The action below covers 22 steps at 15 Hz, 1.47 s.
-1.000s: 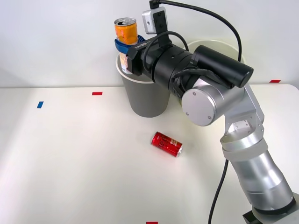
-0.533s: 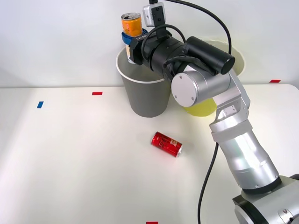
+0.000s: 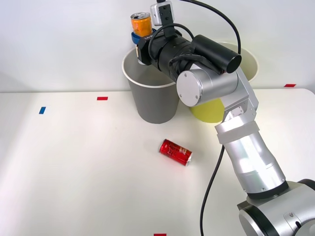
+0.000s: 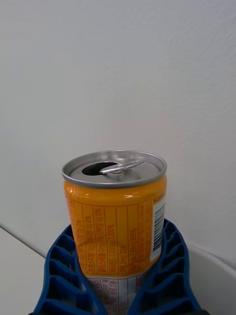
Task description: Put cans in the gray bin, plastic bottles in the light green bin
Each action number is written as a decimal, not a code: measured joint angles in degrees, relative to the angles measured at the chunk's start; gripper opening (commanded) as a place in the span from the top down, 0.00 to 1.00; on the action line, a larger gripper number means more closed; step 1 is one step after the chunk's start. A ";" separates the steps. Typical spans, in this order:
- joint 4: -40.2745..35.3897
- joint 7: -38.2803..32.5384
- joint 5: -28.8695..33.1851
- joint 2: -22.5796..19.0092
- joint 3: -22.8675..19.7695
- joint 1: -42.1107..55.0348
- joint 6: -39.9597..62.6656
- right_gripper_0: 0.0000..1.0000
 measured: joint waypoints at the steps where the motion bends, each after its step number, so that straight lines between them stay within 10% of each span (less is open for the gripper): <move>1: 0.00 -0.10 0.20 0.03 0.01 0.03 -0.17 0.21; 2: 0.00 -0.22 0.26 0.11 0.01 0.05 -0.28 0.00; 11: -0.05 1.12 0.57 -0.75 0.98 1.70 -5.16 0.00; 16: -3.59 1.39 -0.40 -8.02 8.29 14.68 -30.73 0.00; 22: -19.30 0.53 -1.13 -18.91 10.74 30.88 -32.48 0.00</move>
